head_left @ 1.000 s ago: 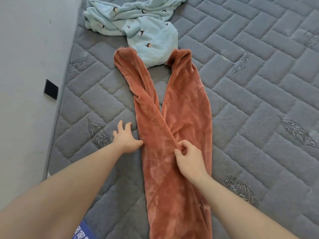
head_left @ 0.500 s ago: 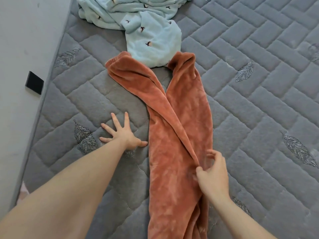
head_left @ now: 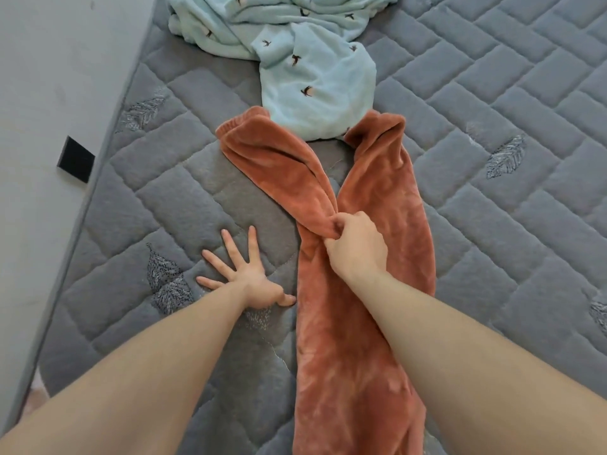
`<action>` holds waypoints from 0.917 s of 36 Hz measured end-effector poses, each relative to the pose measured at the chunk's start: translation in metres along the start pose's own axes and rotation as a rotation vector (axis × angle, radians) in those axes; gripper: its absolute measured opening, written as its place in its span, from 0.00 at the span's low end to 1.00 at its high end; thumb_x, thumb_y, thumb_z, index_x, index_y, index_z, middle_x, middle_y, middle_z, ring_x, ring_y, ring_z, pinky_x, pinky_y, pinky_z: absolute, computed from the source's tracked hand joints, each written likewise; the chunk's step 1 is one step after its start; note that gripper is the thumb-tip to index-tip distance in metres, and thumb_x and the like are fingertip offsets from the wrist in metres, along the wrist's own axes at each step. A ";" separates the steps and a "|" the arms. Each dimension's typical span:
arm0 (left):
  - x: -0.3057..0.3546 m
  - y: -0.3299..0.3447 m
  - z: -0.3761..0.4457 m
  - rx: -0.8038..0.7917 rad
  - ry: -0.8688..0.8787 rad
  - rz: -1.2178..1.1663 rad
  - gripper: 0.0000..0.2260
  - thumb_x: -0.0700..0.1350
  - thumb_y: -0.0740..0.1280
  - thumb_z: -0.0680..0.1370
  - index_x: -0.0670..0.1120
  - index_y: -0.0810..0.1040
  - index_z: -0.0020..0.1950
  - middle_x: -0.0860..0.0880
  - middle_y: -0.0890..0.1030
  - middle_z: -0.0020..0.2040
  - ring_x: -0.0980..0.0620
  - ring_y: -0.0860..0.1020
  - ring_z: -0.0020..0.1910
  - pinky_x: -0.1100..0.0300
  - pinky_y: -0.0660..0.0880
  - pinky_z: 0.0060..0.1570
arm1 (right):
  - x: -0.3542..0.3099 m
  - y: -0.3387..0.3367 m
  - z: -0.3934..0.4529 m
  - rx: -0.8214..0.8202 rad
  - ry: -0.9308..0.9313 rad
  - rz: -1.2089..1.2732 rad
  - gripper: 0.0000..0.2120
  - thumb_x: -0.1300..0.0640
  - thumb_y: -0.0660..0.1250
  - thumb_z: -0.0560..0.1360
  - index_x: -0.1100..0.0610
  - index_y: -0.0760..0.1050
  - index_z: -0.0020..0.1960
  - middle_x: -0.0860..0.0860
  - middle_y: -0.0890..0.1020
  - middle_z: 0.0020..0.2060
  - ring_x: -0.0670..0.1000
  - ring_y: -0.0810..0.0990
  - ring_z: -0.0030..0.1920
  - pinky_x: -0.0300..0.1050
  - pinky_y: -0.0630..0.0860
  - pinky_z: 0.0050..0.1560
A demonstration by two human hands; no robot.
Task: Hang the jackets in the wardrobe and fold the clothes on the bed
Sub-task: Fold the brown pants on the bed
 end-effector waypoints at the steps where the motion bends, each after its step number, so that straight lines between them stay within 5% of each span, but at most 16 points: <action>1: 0.001 0.000 0.001 0.000 0.003 -0.002 0.74 0.66 0.81 0.53 0.66 0.13 0.62 0.49 0.09 0.62 0.28 0.19 0.68 0.19 0.35 0.62 | -0.003 -0.004 0.003 0.038 0.006 0.037 0.14 0.51 0.67 0.77 0.42 0.80 0.62 0.45 0.80 0.56 0.54 0.82 0.54 0.46 0.74 0.50; 7: 0.001 0.000 0.001 0.010 0.002 0.002 0.65 0.58 0.75 0.62 0.66 0.15 0.66 0.49 0.10 0.64 0.28 0.21 0.70 0.18 0.38 0.65 | 0.006 -0.058 0.006 0.404 0.037 0.655 0.09 0.53 0.63 0.76 0.52 0.78 0.39 0.41 0.79 0.32 0.40 0.75 0.36 0.38 0.72 0.41; 10: 0.000 -0.001 0.002 -0.010 0.016 -0.004 0.72 0.64 0.79 0.54 0.66 0.15 0.65 0.50 0.09 0.63 0.29 0.19 0.68 0.19 0.36 0.63 | 0.042 -0.078 0.007 0.528 0.222 0.714 0.12 0.53 0.62 0.80 0.56 0.82 0.46 0.48 0.84 0.43 0.49 0.80 0.48 0.48 0.75 0.53; 12: 0.000 -0.001 0.001 -0.014 0.007 0.001 0.75 0.67 0.80 0.50 0.67 0.15 0.65 0.50 0.10 0.64 0.30 0.18 0.66 0.19 0.35 0.63 | 0.073 -0.083 0.005 0.569 0.371 0.646 0.14 0.52 0.62 0.81 0.60 0.81 0.47 0.56 0.84 0.45 0.57 0.80 0.51 0.50 0.72 0.52; 16: 0.001 -0.001 0.000 -0.020 0.001 0.006 0.75 0.67 0.80 0.50 0.66 0.15 0.65 0.49 0.10 0.64 0.30 0.17 0.65 0.19 0.35 0.63 | 0.124 -0.071 0.001 0.335 0.575 0.389 0.13 0.54 0.66 0.78 0.58 0.77 0.59 0.58 0.83 0.55 0.61 0.78 0.61 0.53 0.72 0.59; 19: 0.002 -0.001 0.001 -0.028 0.004 0.002 0.75 0.67 0.80 0.51 0.66 0.14 0.64 0.49 0.09 0.63 0.29 0.18 0.67 0.19 0.35 0.63 | 0.126 -0.063 0.003 0.200 0.451 0.188 0.33 0.56 0.72 0.71 0.54 0.65 0.73 0.55 0.74 0.66 0.61 0.71 0.68 0.56 0.69 0.66; 22: 0.002 -0.002 -0.001 -0.037 -0.002 0.005 0.75 0.66 0.81 0.53 0.66 0.13 0.64 0.48 0.09 0.63 0.29 0.18 0.67 0.19 0.36 0.63 | 0.094 -0.069 0.012 0.276 0.135 -0.008 0.37 0.54 0.74 0.66 0.51 0.65 0.73 0.53 0.70 0.69 0.59 0.66 0.68 0.58 0.67 0.68; 27: 0.004 -0.002 -0.002 -0.048 0.003 0.002 0.74 0.66 0.81 0.54 0.65 0.13 0.64 0.48 0.09 0.62 0.29 0.18 0.67 0.20 0.36 0.64 | 0.035 -0.047 0.029 0.146 -0.288 -0.165 0.36 0.54 0.73 0.68 0.46 0.68 0.75 0.48 0.70 0.71 0.53 0.65 0.71 0.54 0.63 0.73; 30: 0.003 -0.002 -0.002 -0.051 -0.002 -0.001 0.74 0.66 0.80 0.53 0.66 0.13 0.63 0.48 0.09 0.62 0.29 0.18 0.67 0.20 0.36 0.64 | 0.026 -0.035 0.046 0.090 -0.253 -0.248 0.30 0.54 0.73 0.73 0.46 0.71 0.73 0.48 0.71 0.71 0.55 0.66 0.72 0.54 0.61 0.74; 33: 0.002 -0.002 -0.001 -0.057 0.001 -0.001 0.74 0.66 0.80 0.53 0.66 0.13 0.63 0.48 0.09 0.62 0.29 0.18 0.66 0.20 0.36 0.64 | 0.022 -0.042 0.056 0.107 -0.160 -0.033 0.11 0.56 0.67 0.76 0.47 0.81 0.56 0.44 0.80 0.57 0.53 0.75 0.61 0.52 0.71 0.65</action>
Point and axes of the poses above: each hand's wrist, its own z-axis towards the middle knuckle, its own y-axis out of the palm, x = y × z, the point moved 6 cm from there along z, towards the middle knuckle
